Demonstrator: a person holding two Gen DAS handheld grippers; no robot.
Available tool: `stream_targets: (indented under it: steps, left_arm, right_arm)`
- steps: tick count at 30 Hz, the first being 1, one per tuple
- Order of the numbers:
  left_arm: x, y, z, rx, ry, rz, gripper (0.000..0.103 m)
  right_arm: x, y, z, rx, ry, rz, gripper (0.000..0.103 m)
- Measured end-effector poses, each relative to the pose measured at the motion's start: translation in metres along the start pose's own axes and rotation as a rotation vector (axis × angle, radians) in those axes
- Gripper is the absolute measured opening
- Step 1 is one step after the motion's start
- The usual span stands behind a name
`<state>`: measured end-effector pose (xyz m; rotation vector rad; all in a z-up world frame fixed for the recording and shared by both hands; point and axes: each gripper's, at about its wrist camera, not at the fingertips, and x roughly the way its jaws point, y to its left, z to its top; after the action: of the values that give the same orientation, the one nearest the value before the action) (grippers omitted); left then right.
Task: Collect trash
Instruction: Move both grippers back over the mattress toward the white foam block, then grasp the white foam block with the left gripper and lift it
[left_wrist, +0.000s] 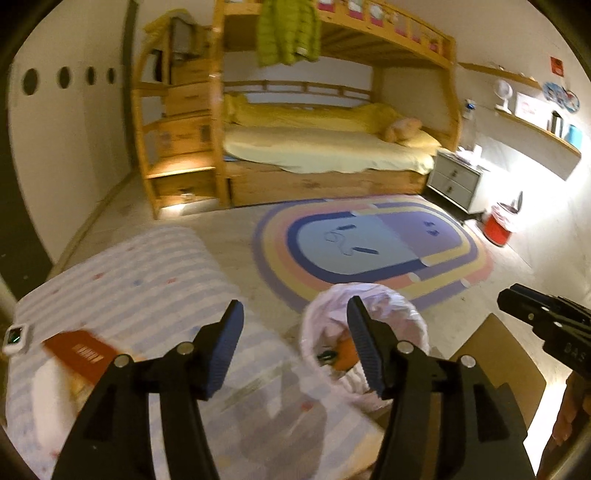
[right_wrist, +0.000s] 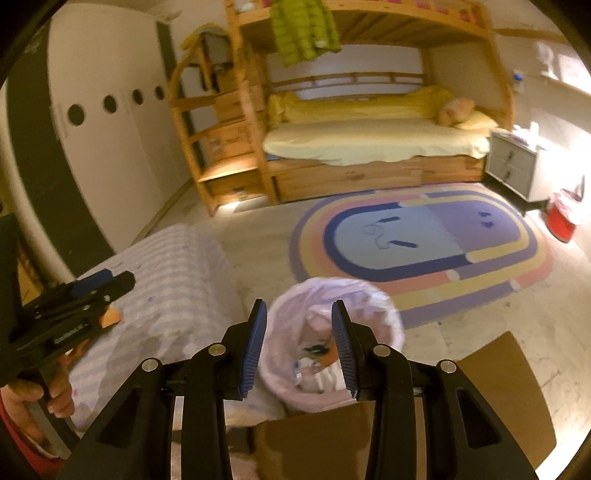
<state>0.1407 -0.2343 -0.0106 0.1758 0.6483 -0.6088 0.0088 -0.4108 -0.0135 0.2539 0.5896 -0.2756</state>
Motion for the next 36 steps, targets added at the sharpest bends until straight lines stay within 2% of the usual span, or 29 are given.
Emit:
stream_targets:
  steps: [8, 11, 14, 18, 21, 28, 36]
  left_arm:
    - [-0.072, 0.053, -0.043, -0.062, -0.031, 0.117, 0.068]
    - [-0.092, 0.080, -0.059, -0.104, -0.034, 0.195, 0.074]
    - [-0.104, 0.111, -0.077, -0.187, -0.028, 0.272, 0.085]
    - [-0.110, 0.146, -0.099, -0.266, 0.009, 0.331, 0.087]
    - [-0.117, 0.163, -0.110, -0.291, 0.007, 0.363, 0.088]
    - [-0.105, 0.177, -0.118, -0.314, 0.046, 0.370, 0.088]
    - [-0.056, 0.190, -0.099, -0.350, 0.111, 0.372, 0.087]
  right_arm:
    - [0.005, 0.076, -0.005, -0.139, 0.061, 0.117, 0.038]
    - [0.005, 0.104, -0.007, -0.185, 0.072, 0.162, 0.047]
    - [0.008, 0.131, -0.009, -0.223, 0.080, 0.189, 0.051]
    - [0.014, 0.160, -0.013, -0.256, 0.083, 0.214, 0.057]
    - [0.022, 0.179, -0.015, -0.257, 0.087, 0.230, 0.058]
    - [0.033, 0.203, -0.026, -0.302, 0.087, 0.194, 0.058]
    - [0.036, 0.205, -0.024, -0.320, 0.091, 0.186, 0.058]
